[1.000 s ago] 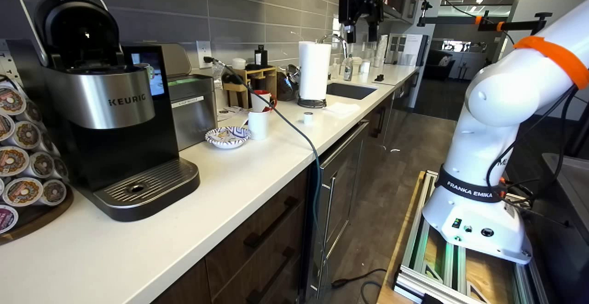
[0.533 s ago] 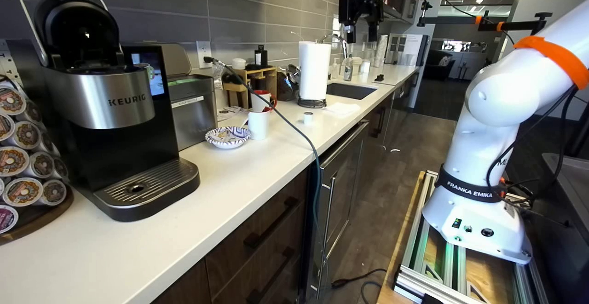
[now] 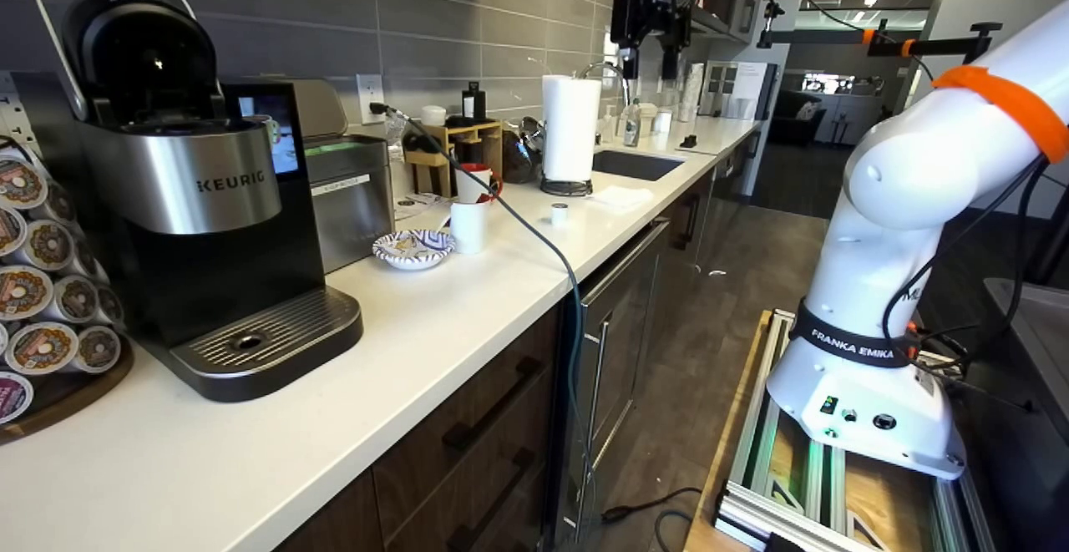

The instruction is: Put the coffee pod in the black and white bowl on the left.

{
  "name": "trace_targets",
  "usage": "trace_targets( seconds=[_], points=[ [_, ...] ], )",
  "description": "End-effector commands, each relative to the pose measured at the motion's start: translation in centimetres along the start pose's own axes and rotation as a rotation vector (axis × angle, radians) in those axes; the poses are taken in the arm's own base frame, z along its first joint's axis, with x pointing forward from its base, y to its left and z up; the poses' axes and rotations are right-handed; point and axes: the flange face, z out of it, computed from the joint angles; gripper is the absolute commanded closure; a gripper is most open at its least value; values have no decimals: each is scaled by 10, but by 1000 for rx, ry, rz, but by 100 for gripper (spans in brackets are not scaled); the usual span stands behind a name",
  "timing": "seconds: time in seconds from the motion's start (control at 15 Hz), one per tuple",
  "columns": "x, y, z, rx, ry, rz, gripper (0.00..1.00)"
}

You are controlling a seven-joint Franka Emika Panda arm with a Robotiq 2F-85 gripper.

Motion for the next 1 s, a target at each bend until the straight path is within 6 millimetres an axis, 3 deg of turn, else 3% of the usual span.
trace_targets(
  seconds=[0.0,0.4,0.47,0.6,0.93],
  points=[
    [-9,46,10,79,119,-54,0],
    [-33,153,20,174,148,-97,0],
    [-21,134,16,149,141,-84,0],
    [-28,155,15,182,162,-79,0],
    [-29,154,16,180,162,-87,0]
  ],
)
